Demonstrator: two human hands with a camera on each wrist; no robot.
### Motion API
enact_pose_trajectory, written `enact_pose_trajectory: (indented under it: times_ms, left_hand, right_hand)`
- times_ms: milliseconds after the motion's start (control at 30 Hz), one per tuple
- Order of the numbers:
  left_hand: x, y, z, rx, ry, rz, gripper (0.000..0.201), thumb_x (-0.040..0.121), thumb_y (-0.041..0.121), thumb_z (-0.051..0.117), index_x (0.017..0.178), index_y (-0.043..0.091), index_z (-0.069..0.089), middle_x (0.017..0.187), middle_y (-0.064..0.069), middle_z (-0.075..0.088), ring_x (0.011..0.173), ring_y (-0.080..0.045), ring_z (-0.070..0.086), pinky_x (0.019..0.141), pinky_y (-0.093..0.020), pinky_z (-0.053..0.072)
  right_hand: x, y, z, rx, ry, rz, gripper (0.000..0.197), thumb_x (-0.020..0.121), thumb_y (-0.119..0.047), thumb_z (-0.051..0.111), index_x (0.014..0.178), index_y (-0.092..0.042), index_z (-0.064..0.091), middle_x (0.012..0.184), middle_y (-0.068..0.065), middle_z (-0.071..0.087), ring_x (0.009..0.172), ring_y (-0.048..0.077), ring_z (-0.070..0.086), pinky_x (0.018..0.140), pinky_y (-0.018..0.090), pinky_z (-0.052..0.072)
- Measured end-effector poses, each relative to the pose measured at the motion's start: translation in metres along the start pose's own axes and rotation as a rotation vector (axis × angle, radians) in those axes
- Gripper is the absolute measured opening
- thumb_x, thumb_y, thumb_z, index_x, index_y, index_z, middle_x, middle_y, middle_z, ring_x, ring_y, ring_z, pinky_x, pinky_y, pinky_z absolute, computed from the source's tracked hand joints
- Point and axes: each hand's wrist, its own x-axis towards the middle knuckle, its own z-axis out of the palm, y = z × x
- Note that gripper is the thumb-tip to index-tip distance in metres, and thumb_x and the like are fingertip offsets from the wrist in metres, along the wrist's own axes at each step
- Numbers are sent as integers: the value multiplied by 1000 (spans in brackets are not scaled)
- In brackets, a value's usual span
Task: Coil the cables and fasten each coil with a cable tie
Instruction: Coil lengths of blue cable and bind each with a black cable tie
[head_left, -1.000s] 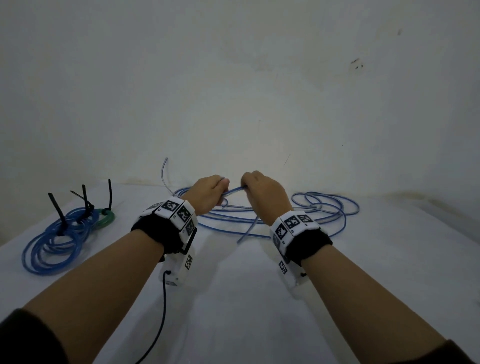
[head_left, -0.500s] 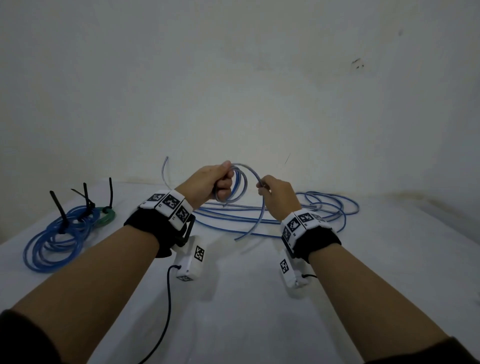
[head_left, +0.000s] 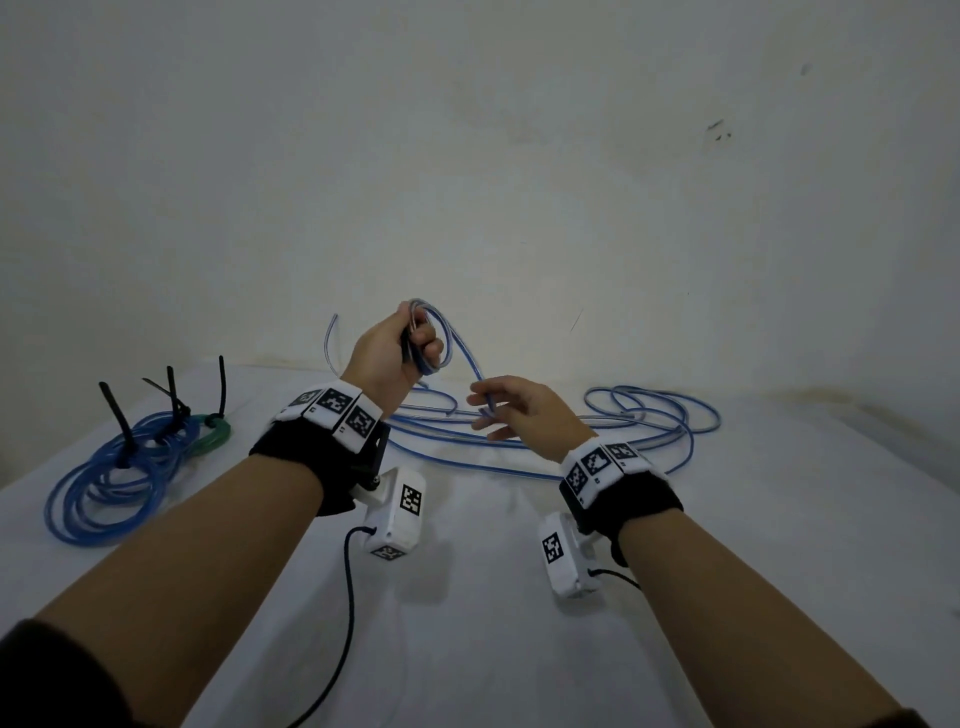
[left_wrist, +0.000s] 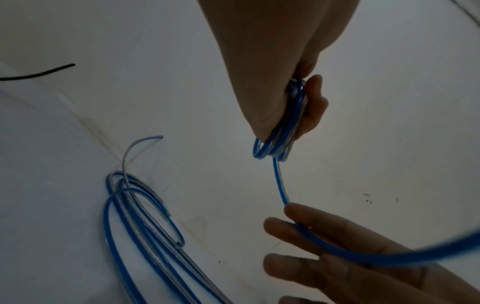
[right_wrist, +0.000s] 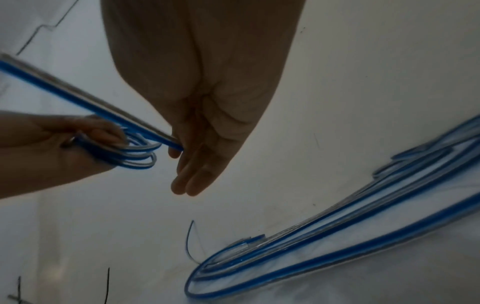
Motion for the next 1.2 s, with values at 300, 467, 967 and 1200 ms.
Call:
enact_pose_trajectory:
  times_ms: [300, 467, 967, 1200]
  left_hand:
    - [-1, -20, 10, 145, -39, 33, 41, 102, 34, 23, 78, 12, 47, 58, 3, 45, 51, -10, 44, 60, -22, 39]
    - [-2, -28, 10, 344, -84, 3, 32, 101, 38, 30, 89, 11, 45, 67, 1, 43, 57, -11, 46, 62, -23, 40]
    - [-11, -36, 17, 841, -237, -12, 42, 102, 28, 28, 72, 11, 52, 57, 3, 43, 51, -10, 36, 52, -19, 34]
    - [-12, -48, 30, 789, -173, -59, 49, 99, 41, 33, 71, 7, 53, 42, 9, 36, 42, -10, 37, 53, -27, 49]
  right_hand:
    - [7, -3, 19, -333, 135, -198, 19, 89, -16, 60, 100, -5, 71, 94, 6, 49, 82, 24, 58, 69, 36, 55]
    - [10, -5, 23, -353, 146, -215, 17, 87, -15, 62, 86, -1, 72, 88, 13, 57, 74, 21, 56, 78, 45, 50]
    - [5, -15, -9, -101, 238, -332, 24, 93, -18, 51, 114, -26, 59, 103, -8, 65, 105, 11, 59, 94, 35, 46]
    - [-4, -12, -17, -33, 214, -291, 10, 92, -10, 54, 95, -18, 59, 76, 2, 62, 73, 14, 58, 73, 29, 51]
